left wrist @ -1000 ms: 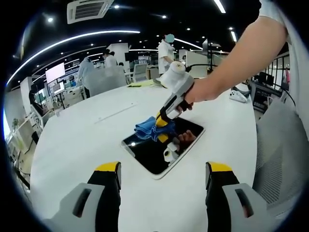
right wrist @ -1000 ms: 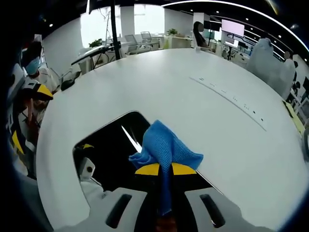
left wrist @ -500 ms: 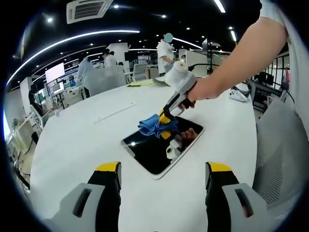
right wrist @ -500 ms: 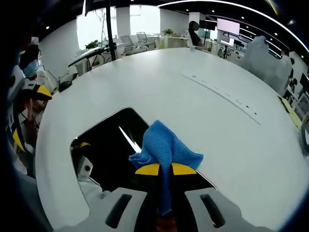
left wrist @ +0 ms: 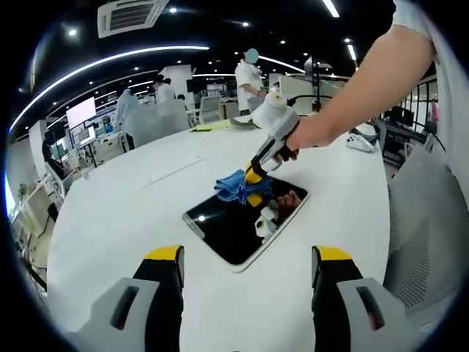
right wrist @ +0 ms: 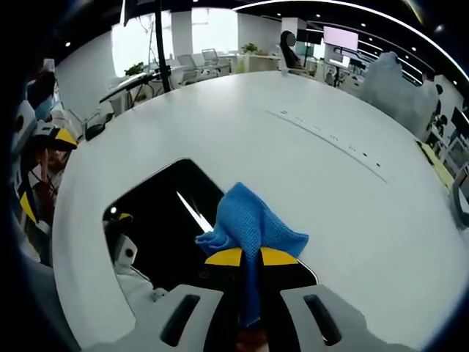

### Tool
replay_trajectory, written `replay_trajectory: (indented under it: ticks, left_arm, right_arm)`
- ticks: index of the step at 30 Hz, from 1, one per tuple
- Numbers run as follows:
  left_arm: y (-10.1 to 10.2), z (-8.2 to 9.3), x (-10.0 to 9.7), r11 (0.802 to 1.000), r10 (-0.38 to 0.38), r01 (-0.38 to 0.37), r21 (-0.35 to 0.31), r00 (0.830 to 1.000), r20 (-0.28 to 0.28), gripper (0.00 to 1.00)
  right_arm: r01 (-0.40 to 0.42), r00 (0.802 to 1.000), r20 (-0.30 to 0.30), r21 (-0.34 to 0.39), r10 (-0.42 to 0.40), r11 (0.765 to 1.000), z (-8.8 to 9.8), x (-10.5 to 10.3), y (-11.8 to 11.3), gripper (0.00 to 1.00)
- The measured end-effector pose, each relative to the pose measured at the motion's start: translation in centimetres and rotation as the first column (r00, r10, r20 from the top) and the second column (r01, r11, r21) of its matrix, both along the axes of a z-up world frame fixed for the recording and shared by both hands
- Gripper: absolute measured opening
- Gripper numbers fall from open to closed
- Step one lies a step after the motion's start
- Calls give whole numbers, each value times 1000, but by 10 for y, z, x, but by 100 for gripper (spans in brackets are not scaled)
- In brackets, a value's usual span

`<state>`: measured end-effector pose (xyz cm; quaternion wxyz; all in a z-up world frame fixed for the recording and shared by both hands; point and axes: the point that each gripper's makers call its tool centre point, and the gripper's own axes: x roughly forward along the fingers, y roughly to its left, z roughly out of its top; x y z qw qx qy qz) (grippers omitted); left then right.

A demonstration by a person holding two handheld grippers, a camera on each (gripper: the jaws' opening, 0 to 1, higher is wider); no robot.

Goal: Wipe the mirror surface with the cleaning cloth until all visible marks leave the cleaned area.

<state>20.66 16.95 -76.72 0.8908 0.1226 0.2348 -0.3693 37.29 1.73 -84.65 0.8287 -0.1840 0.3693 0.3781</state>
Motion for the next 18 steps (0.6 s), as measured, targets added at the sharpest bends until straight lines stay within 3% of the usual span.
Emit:
replay_trajectory:
  ticks: [18]
  left_arm:
    - [-1,0,0,1000,3,-3,0,1000,-3,70]
  right_arm:
    - [29,1000,1,-3,-29,1000,-1,3,-18,2]
